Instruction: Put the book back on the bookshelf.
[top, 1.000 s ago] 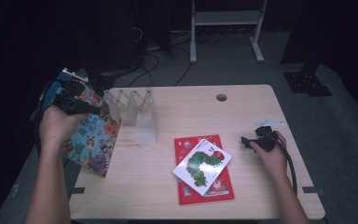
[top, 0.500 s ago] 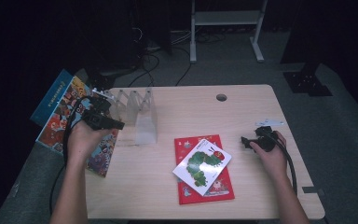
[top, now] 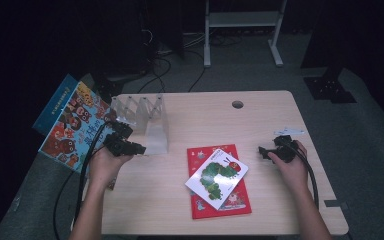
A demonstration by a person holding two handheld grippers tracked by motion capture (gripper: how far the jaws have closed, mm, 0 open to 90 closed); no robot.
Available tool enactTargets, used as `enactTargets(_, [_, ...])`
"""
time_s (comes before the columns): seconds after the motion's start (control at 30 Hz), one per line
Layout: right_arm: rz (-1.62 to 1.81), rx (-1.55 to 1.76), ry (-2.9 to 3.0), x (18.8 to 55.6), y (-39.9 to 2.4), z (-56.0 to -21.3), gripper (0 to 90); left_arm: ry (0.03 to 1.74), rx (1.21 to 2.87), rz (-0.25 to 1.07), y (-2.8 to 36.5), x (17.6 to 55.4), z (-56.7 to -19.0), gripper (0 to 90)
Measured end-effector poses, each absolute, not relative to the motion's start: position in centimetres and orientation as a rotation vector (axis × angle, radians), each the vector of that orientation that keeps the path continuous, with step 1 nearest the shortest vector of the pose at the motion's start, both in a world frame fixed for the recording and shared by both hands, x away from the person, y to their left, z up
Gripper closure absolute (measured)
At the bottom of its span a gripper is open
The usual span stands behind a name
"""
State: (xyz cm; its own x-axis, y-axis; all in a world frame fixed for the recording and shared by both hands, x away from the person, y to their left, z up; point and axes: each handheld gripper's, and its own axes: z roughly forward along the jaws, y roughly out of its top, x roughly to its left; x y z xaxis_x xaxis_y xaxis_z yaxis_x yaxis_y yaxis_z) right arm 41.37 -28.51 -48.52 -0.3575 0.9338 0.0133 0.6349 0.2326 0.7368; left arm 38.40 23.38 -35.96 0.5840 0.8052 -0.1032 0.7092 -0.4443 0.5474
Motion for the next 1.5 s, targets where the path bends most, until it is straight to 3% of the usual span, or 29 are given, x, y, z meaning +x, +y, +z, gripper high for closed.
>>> enactTargets(0.4, [0.920, 1.448, 2.074, 41.3, -28.5, -48.5, 12.7, 1.136, 2.284, 0.240, 22.5, 36.9, -42.7, 39.7])
enactTargets(0.73, [0.913, 1.450, 2.080, 41.2, -28.5, -48.6, 10.2, 1.065, 2.316, 0.292, 21.6, 36.0, -45.6, 18.6])
enactTargets(0.83, [0.930, 1.428, 2.091, 41.0, -28.6, -48.5, 19.0, 1.039, 2.349, 0.284, 21.1, 35.9, -46.2, 9.0])
enactTargets(0.9, [0.932, 1.412, 2.113, 40.8, -28.6, -48.2, 29.5, 1.000, 2.368, 0.310, 20.8, 35.9, -46.7, 3.4])
enactTargets(1.3, [1.011, 1.315, 2.206, 38.5, -27.8, -47.0, 50.0, 0.874, 2.251, 0.378, 21.6, 35.5, -48.0, 0.0])
enactTargets(1.5, [1.047, 1.276, 2.268, 37.1, -26.9, -46.8, 49.7, 0.850, 2.229, 0.382, 21.8, 35.4, -48.2, 0.0])
